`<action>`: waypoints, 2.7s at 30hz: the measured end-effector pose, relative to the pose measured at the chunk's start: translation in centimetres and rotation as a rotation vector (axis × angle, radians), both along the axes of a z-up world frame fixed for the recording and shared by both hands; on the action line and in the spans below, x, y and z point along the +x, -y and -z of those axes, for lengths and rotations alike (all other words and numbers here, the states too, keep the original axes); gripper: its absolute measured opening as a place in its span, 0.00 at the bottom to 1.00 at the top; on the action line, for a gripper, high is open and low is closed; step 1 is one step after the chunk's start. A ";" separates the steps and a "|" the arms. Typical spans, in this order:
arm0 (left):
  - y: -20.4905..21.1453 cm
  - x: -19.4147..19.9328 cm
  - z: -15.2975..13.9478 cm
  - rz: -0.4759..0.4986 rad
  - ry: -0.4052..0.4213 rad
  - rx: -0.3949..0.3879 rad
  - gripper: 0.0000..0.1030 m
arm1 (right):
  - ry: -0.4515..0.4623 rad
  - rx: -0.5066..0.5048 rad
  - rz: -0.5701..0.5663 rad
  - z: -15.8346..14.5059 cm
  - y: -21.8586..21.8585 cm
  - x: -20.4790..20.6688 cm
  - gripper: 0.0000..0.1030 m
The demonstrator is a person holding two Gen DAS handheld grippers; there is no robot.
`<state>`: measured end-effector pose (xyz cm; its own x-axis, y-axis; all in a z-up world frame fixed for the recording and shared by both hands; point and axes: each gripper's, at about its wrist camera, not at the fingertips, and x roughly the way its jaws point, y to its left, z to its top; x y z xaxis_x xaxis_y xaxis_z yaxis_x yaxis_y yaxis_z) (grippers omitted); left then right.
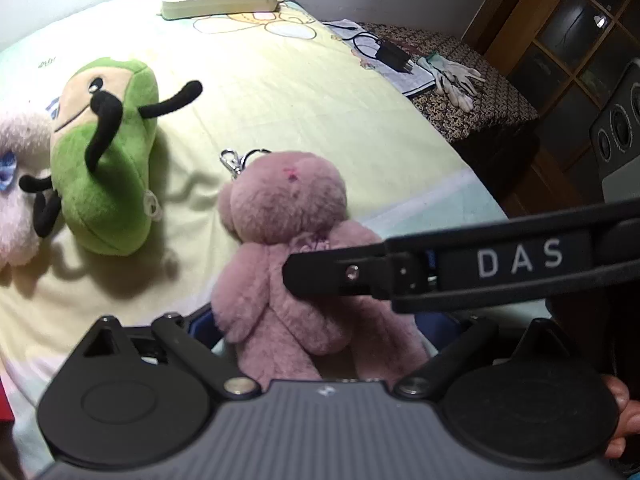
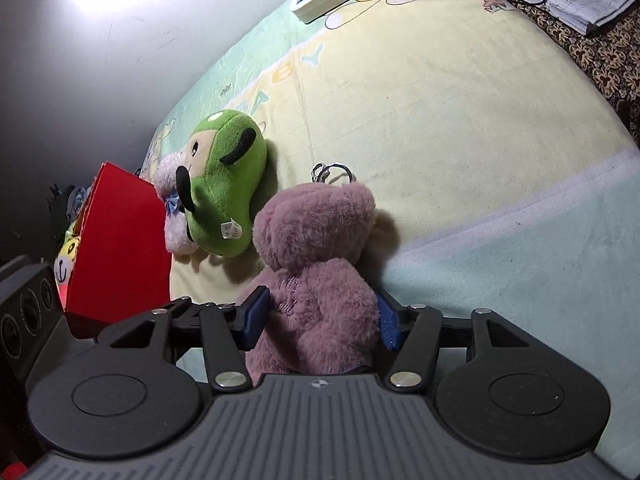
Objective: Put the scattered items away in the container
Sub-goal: 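Close the right gripper on the pink teddy bear and lift it, then carry the pink teddy bear with the right gripper over the red box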
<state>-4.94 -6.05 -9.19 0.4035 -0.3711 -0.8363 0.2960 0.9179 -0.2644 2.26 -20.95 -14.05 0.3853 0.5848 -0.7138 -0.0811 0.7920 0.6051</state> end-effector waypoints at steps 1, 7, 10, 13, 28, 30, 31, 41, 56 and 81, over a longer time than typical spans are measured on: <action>0.0 -0.2 -0.1 -0.002 0.000 -0.006 0.93 | -0.003 0.005 -0.004 0.0 0.1 -0.1 0.53; 0.4 -1.3 -1.1 0.007 0.002 -0.042 0.93 | -0.011 0.022 -0.010 -0.6 0.9 -1.4 0.50; 0.8 -2.3 -1.8 0.029 0.020 -0.043 0.93 | 0.004 0.035 -0.008 -1.4 1.3 -2.3 0.49; 1.1 -3.4 -3.2 0.042 0.075 -0.036 0.93 | 0.054 0.055 -0.004 -2.5 1.5 -3.2 0.49; -5.1 -7.1 -11.6 -0.033 0.321 -0.060 0.93 | 0.254 0.159 0.003 -9.3 -4.1 -4.9 0.49; -7.1 -7.5 -12.5 -0.058 0.342 -0.074 0.95 | 0.272 0.180 -0.014 -10.0 -5.9 -4.8 0.49; -8.1 -7.7 -12.8 -0.072 0.351 -0.077 0.95 | 0.278 0.189 -0.019 -10.3 -6.8 -4.7 0.49; -17.4 -9.4 -14.9 -0.176 0.422 -0.047 0.95 | 0.345 0.208 -0.105 -12.5 -16.3 -3.7 0.49; -27.2 -7.1 -12.9 -0.263 0.346 -0.151 0.95 | 0.352 0.140 -0.160 -12.5 -25.5 -1.2 0.43; -31.2 -3.6 -8.6 -0.279 0.196 -0.221 0.95 | 0.292 -0.056 -0.268 -10.9 -30.2 1.9 0.43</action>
<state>-8.53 25.14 -0.62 0.6579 -0.3870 -0.6461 0.1081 0.8975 -0.4276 4.20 9.29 -3.18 0.4154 0.6559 -0.6303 -0.4518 0.7502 0.4828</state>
